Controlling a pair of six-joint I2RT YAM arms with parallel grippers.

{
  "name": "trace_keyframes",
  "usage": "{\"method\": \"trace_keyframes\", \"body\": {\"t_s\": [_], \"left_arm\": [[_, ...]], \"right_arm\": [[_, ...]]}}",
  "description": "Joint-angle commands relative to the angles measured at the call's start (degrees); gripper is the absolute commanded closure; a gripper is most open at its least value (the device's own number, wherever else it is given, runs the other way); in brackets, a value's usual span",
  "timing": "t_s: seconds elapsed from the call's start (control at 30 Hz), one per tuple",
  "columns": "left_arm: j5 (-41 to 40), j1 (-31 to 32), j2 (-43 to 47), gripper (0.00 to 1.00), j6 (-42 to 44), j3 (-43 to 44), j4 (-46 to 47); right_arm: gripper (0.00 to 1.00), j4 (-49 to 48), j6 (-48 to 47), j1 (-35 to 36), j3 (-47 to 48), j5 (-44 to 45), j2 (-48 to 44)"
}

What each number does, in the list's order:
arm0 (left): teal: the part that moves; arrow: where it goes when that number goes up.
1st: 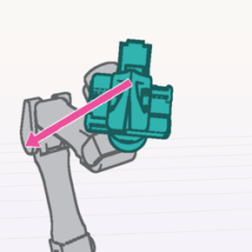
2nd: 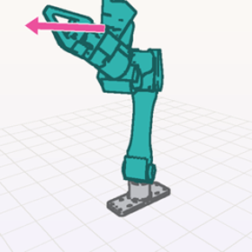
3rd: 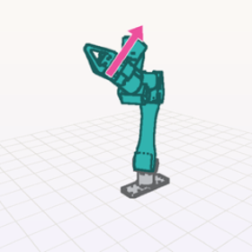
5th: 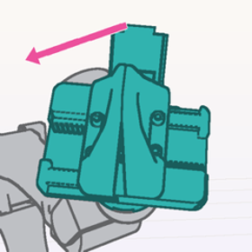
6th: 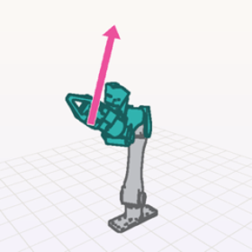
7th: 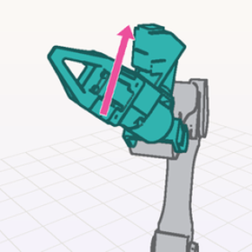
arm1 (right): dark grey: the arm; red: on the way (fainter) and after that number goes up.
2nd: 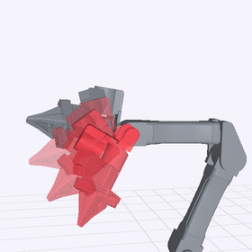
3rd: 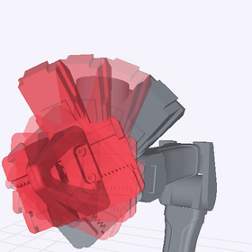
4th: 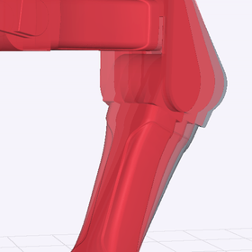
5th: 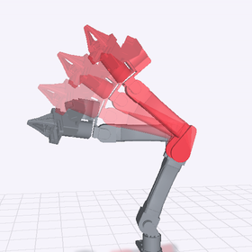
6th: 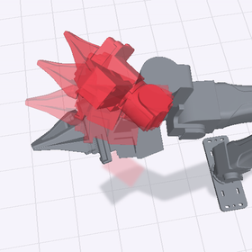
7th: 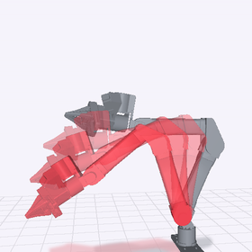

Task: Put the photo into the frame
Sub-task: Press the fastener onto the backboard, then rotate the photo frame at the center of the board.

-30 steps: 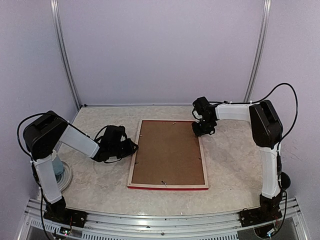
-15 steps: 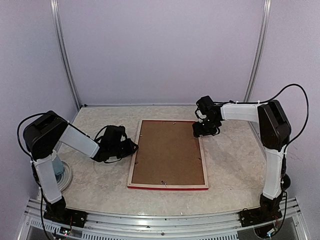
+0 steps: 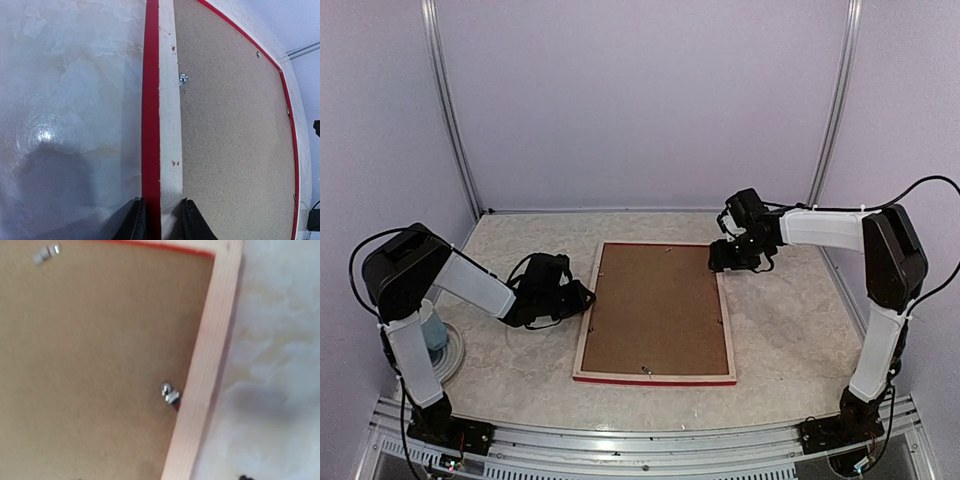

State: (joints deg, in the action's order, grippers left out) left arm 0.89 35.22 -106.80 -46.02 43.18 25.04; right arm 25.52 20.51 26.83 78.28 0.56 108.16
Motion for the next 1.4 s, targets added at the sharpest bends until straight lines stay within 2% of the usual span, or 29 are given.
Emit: {"method": "trace_keyframes", "body": {"t_s": [0.0,0.13,0.23,0.33,0.37,0.5,0.53,0.57,0.6,0.63,0.67,0.7,0.87,1.0,1.2,1.37], "left_arm": [[3.4,0.9,-1.7,0.77,-0.5,-3.1,-11.7],[3.5,1.1,-1.7,0.72,-0.6,-3.3,-11.5],[3.4,1.1,-0.9,0.64,-0.6,-4.1,-10.6],[3.2,1.1,0.4,0.62,-0.6,-5.0,-9.6],[3.2,1.2,0.8,0.62,-0.5,-5.4,-9.3],[2.5,1.7,3.6,0.50,-0.1,-6.8,-7.6],[1.9,2.0,4.1,0.42,0.0,-7.1,-7.5],[1.2,2.3,4.9,0.41,0.2,-7.3,-7.4],[0.5,2.8,5.9,0.33,0.4,-7.5,-7.4],[-0.4,3.3,6.5,0.23,0.7,-7.6,-7.4],[-1.4,3.8,7.2,0.06,1.0,-7.7,-7.4],[-2.9,4.6,7.8,0.02,1.5,-7.7,-7.5],[-12.0,9.8,12.2,0.01,4.0,-6.9,-9.0],[-16.3,14.1,16.4,0.01,6.0,-6.4,-10.2],[-25.6,22.4,21.2,0.01,5.5,0.2,-24.5],[-26.5,28.0,25.3,0.01,0.9,-0.9,-34.1]], "right_arm": [[0.33,-2.1,1.2,-0.4,-2.5,-1.9,-1.9],[0.33,-2.6,1.3,-0.4,-3.6,-1.7,-2.4],[0.32,-3.0,1.7,-0.4,-4.4,-1.8,-2.9],[0.29,-3.9,2.1,-0.4,-5.3,-1.9,-3.6],[0.27,-4.2,2.2,-0.4,-5.5,-2.0,-3.9],[0.16,-6.3,2.5,-0.4,-7.3,-3.1,-4.8],[0.13,-6.9,2.6,-0.5,-7.8,-3.3,-5.1],[0.10,-7.6,2.7,-0.5,-8.4,-3.4,-5.3],[0.07,-8.3,2.8,-0.5,-9.3,-3.6,-5.4],[0.05,-9.0,2.9,-0.5,-9.9,-3.9,-5.6],[0.02,-9.7,3.1,-0.6,-10.7,-4.1,-5.9],[0.01,-10.3,3.1,-0.6,-11.5,-4.4,-6.0],[0.01,-12.1,2.1,-1.9,-13.0,-7.4,-6.8],[0.01,-11.4,1.0,-4.0,-10.9,-10.0,-5.9],[0.01,-10.2,0.0,-7.6,-4.4,-13.8,-2.5],[0.01,-7.0,-1.4,-9.0,6.6,-13.0,4.3]]}}
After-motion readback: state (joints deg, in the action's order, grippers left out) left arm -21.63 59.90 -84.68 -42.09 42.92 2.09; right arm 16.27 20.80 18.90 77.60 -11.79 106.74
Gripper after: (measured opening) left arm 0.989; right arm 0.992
